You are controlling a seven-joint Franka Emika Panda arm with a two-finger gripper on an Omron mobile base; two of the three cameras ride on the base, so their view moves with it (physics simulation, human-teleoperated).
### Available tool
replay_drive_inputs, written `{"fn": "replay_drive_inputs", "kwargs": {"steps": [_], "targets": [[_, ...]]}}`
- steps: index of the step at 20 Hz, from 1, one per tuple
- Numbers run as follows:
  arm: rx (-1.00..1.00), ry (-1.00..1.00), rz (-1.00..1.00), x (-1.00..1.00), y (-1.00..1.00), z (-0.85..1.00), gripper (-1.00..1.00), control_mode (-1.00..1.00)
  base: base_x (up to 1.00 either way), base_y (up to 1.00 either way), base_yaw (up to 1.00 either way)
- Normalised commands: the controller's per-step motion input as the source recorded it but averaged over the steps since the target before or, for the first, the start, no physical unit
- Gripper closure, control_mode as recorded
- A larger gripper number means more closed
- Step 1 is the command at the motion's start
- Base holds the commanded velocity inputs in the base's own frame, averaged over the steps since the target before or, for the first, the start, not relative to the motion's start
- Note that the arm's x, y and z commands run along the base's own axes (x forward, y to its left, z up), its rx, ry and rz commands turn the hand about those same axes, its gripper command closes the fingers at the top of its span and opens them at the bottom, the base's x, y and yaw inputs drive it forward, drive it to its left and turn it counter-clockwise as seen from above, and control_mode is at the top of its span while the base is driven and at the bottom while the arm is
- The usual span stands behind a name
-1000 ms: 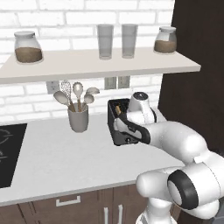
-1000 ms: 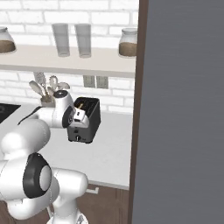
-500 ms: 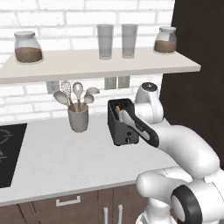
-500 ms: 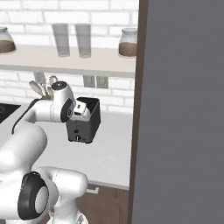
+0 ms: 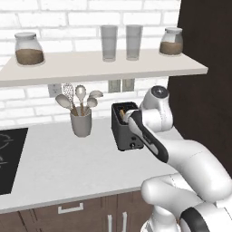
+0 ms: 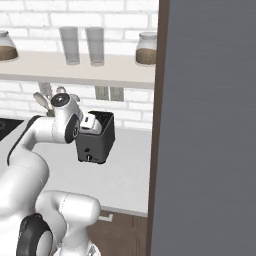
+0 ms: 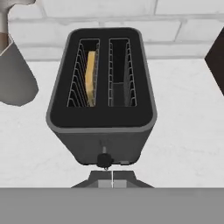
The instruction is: Start the toaster. Once the lever pops up, take the bread to the plate on the dining counter.
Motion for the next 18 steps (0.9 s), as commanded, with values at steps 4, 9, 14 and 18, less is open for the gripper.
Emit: {"fn": "replay_drive_inputs", "kwargs": {"steps": [4, 9, 14, 18], "targets": [[0.00, -0.18, 0.00, 0.00, 0.06, 0.46, 1.00, -1.00, 0.00, 0.00, 0.00], [0.00, -0.08, 0.00, 0.00, 0.01, 0.48, 1.00, -1.00, 0.00, 0.00, 0.00], [0.00, -0.01, 0.00, 0.00, 0.00, 0.16, 1.00, -1.00, 0.00, 0.00, 0.00], [0.00, 0.00, 0.00, 0.00, 0.07, 0.00, -1.00, -1.00, 0.00, 0.00, 0.00]]}}
